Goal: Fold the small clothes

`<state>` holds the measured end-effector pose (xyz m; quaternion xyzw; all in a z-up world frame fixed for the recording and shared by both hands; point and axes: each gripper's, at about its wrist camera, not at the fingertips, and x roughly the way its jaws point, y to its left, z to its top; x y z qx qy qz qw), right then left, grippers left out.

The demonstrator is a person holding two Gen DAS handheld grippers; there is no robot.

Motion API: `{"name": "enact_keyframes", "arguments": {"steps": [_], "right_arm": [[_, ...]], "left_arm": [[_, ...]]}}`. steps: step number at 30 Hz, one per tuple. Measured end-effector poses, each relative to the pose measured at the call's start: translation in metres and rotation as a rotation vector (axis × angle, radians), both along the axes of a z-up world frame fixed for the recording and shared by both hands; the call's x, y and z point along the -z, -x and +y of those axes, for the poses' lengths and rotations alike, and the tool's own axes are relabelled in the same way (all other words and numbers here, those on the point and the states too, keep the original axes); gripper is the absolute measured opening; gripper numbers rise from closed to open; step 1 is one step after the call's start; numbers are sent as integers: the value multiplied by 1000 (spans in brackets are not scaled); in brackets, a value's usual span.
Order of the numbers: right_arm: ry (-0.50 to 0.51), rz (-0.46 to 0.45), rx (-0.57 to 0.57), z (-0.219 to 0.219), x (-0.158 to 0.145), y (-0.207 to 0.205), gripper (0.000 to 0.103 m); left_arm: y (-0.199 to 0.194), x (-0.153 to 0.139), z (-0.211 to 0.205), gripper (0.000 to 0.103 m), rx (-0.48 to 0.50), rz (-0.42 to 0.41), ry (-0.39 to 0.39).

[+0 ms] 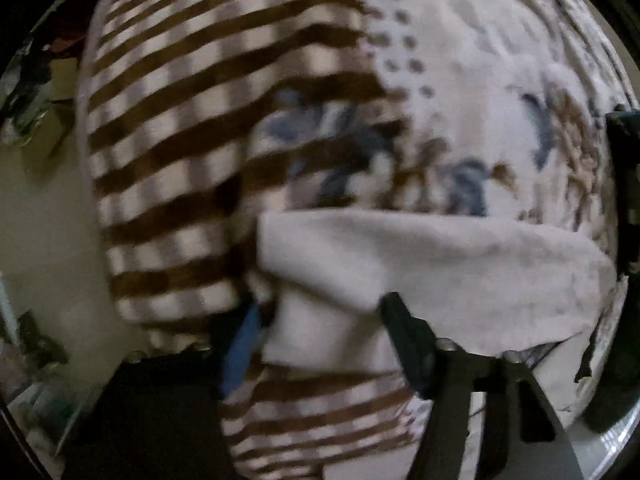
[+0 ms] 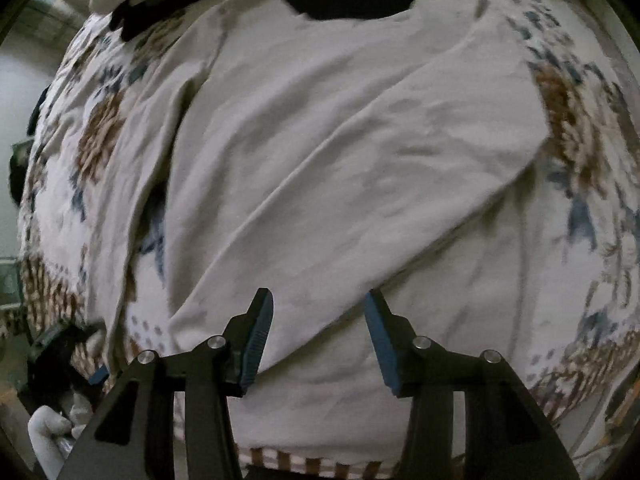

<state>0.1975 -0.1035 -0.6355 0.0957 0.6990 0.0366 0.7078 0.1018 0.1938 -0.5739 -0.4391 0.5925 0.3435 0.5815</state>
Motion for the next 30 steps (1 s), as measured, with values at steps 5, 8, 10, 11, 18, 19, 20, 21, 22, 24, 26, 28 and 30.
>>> {"name": "enact_keyframes", "arguments": {"steps": [5,8,10,11,18,19,20,21,22,24,26,28,30], "right_arm": [[-29,-30,11,-10,-11,4,50],[-33,-37,2,-9,-12,11,50],[-30,-31,4,-7,-6,15,50],[-23,-26,7,-5,-2,16,50],[123,13,-18,-10,18,22,62],[159,22,-37,-9,21,24,63],[180,29,-47,-10,24,25,63],[186,33,-49,-11,26,27,64],[195,39,-49,-12,27,28,64],[196,47,-44,-15,28,31,70],[184,46,-28,-19,28,35,73],[168,45,-10,-24,27,37,73],[150,51,14,-34,27,40,73]], "left_arm": [[60,-14,1,58,-246,-174,182],[65,2,-8,58,-330,-246,292],[52,14,-15,58,-365,-272,306],[45,21,-12,58,-385,-274,295],[-6,-5,-4,6,-383,-261,36],[-13,-16,-5,6,-333,-272,-14],[-20,-27,-6,6,-267,-279,-59],[-30,-41,-11,6,-178,-293,-114],[-39,-51,-16,6,-110,-306,-156],[-57,-71,-27,6,37,-320,-232],[-74,-95,-46,6,201,-356,-308],[-99,-113,-72,6,370,-388,-366],[-122,-135,-113,6,578,-459,-418]]}}
